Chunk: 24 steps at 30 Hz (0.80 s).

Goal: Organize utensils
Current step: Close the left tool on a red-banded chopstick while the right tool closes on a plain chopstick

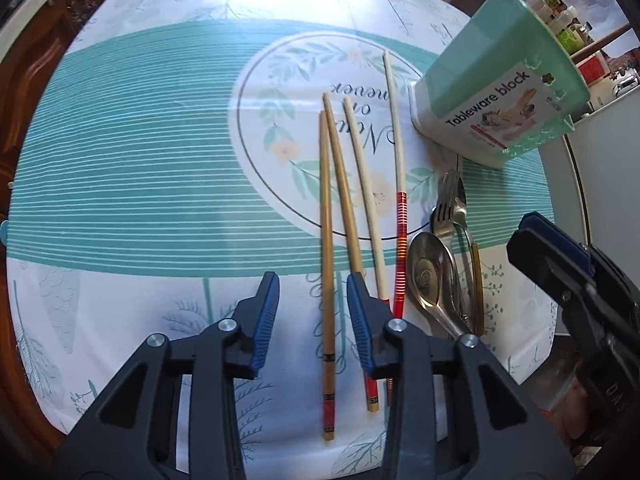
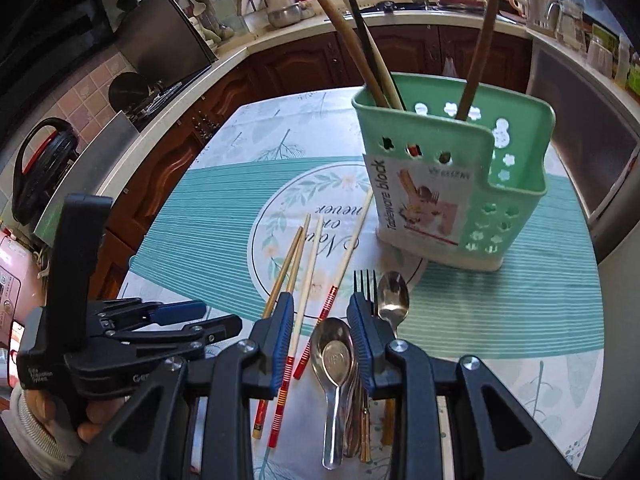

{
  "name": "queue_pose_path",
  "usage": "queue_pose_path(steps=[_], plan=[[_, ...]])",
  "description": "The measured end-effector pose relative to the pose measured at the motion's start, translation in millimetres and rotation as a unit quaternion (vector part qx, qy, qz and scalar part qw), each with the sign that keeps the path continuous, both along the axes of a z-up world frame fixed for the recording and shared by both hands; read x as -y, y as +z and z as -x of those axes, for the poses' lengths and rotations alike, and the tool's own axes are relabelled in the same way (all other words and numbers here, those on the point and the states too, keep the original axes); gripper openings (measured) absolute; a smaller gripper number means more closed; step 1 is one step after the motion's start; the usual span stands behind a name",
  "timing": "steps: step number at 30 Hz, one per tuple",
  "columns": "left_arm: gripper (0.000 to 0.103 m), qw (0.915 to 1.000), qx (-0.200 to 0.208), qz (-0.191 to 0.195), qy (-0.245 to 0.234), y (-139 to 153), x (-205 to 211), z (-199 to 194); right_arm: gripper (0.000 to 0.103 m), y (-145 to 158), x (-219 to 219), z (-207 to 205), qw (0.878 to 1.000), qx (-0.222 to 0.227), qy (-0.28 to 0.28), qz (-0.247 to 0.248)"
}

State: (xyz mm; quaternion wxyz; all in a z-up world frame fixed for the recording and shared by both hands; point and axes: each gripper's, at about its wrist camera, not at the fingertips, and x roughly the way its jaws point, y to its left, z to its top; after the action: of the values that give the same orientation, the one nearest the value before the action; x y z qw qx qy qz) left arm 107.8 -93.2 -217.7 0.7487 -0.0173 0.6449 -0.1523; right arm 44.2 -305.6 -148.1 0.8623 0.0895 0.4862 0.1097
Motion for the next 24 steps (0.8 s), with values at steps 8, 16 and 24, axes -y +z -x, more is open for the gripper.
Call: queue_pose_path(steps=[8,16,24], plan=[[0.023,0.9983,-0.048,-0.031,-0.011,-16,18,-13,0.029,-8,8,-1,1.0,-0.012,-0.007,-0.012],[0.005,0.9944,-0.074,-0.074,-0.013,-23,24,-22,0.029,-10,4,-4,1.0,-0.018,0.003,-0.007],[0.005,0.9951,-0.056,-0.078,0.022,-23,-13,-13,0.026,-16,-15,-15,0.998,-0.049,0.037,-0.006]])
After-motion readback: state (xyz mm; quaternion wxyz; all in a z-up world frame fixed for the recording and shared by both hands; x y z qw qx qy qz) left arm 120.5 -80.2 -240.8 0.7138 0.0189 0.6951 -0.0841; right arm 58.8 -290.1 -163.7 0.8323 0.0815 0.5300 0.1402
